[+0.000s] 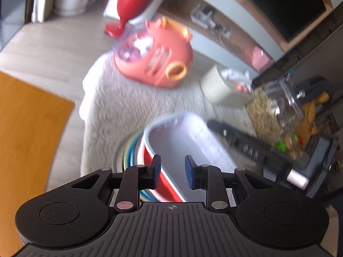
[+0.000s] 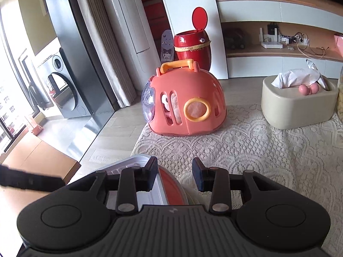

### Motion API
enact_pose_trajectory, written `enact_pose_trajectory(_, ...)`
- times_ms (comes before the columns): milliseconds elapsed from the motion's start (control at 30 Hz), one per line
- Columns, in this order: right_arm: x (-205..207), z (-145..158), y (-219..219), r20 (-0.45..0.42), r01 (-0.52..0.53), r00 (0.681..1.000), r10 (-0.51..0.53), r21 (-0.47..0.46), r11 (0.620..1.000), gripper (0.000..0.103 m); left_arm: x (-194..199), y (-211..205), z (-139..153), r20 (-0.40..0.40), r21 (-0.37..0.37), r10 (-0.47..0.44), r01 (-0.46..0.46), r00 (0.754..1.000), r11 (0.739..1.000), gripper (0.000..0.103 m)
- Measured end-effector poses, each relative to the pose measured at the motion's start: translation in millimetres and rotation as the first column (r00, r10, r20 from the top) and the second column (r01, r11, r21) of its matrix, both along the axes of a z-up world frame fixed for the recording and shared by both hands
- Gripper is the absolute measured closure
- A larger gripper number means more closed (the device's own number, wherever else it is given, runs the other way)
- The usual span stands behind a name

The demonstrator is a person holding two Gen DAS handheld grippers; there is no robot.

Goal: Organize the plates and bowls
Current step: 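Lift the tray with both tools and carry it over the bowl stack, then lower the tray onto the top of the bowl stack with both tools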

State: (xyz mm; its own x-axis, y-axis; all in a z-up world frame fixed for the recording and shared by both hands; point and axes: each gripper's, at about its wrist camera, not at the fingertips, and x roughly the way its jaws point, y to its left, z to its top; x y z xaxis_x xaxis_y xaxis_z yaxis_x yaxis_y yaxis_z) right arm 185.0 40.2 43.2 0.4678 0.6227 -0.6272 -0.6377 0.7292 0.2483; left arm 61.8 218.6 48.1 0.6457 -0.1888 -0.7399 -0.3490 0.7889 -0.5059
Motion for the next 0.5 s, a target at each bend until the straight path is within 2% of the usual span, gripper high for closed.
enact_pose_trajectory(167, -3.0, 3.2, -0.9, 0.013, 0.006, 1.000, -0.006, -0.012, 1.000, 0.067, 12.3, -14.8, -26.9, -0.067, -0.027, -0.040, 0.038, 0.997, 0.999, 0.075)
enact_pose_trajectory(300, -8.7, 21.3, -17.3, 0.020, -0.032, 0.999, 0.032, 0.010, 0.999, 0.067, 15.8, -12.6, -38.9, -0.065, -0.067, -0.025, 0.020, 0.998, 0.998, 0.075)
enact_pose_trajectory(433, -6.3, 10.0, -20.4, -0.097, -0.083, 0.992, 0.077, -0.055, 0.995, 0.067, 15.9, -10.9, -38.8, -0.035, -0.076, -0.010, 0.007, 0.999, 0.997, 0.075)
enact_pose_trajectory(500, -6.1, 1.1, -23.6, -0.182, -0.110, 0.978, 0.102, -0.031, 0.993, 0.072, 12.1, -9.6, -28.6, 0.008, -0.064, 0.004, -0.003, 1.000, 0.998, 0.073)
